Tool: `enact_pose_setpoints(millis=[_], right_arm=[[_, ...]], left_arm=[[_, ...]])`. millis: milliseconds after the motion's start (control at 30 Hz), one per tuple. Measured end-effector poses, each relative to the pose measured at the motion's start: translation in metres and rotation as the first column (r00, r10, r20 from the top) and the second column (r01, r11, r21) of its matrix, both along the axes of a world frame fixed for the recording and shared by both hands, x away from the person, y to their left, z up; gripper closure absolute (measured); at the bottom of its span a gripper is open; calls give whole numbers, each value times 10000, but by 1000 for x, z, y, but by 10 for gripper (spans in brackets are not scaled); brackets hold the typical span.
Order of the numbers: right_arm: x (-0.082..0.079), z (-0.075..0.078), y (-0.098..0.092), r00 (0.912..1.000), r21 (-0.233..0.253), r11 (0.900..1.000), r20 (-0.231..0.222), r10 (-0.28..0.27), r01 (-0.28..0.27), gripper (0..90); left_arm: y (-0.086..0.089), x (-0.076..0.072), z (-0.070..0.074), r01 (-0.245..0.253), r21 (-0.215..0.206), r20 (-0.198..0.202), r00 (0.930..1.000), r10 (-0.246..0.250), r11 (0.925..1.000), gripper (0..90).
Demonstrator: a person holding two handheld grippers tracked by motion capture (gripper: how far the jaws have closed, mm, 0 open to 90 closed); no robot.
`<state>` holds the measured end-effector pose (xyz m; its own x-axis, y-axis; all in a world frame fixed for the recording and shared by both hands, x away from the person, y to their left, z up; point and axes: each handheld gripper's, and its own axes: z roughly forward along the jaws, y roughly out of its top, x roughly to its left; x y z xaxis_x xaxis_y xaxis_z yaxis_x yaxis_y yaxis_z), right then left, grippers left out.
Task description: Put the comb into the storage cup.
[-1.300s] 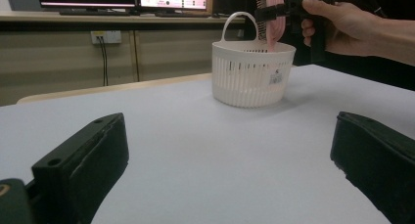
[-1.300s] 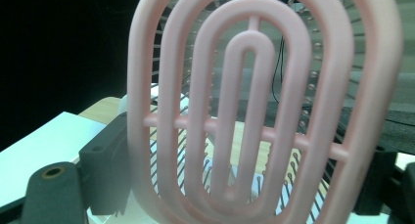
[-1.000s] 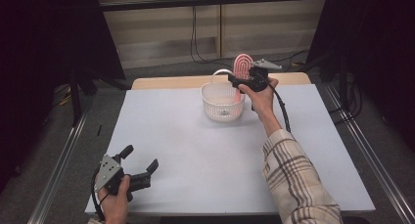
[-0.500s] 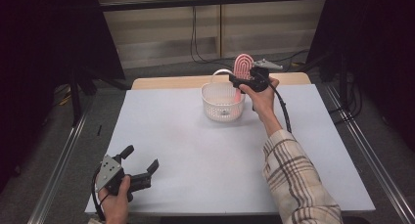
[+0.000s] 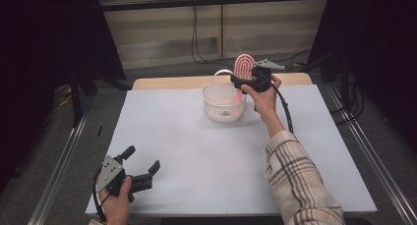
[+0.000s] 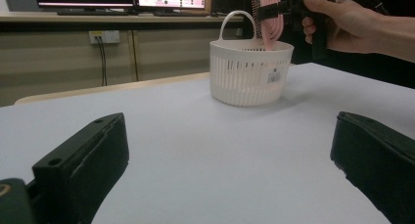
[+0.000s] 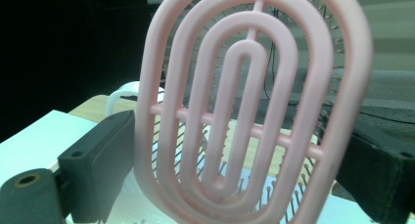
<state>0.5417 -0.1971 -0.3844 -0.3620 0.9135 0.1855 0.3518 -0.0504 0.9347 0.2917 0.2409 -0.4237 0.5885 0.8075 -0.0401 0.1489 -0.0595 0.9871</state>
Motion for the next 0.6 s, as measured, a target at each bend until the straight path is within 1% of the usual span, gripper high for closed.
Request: enact_pose_setpoints(millis=[133, 200, 300, 400, 467, 533, 600], right_arm=[[-1, 1, -1, 10000, -29, 10000, -24, -72, 72, 49], [-2, 1, -1, 10000, -14, 10000, -5, -15, 15, 48], [-3, 3, 0, 10000, -181, 9998, 24, -21, 22, 31], [-5, 4, 0, 10000, -186, 9998, 64, 57, -56, 31], [-5, 5, 0, 10000, -184, 9998, 89, 34, -32, 29], [-6, 6, -1, 10000, -254, 9997, 83, 16, -14, 27], [-7, 7, -2, 10000, -292, 9996, 72, -45, 47, 23]], left_arm=[[0, 0, 0, -6, -125, -25, 10000, 5, 9999, 10], [-1, 0, 0, 4, -100, -2, 10000, -4, 10000, 10], [-1, 0, 0, 17, -67, -19, 10000, -17, 10000, 10], [0, 0, 0, 7, -96, -25, 10000, -7, 10000, 10], [-1, 0, 0, -4, -125, -20, 10000, 4, 9999, 10], [0, 0, 0, 2, -7, 7, 10000, -2, 10000, 10], [0, 0, 0, 23, -27, -7, 10000, -23, 10000, 10]])
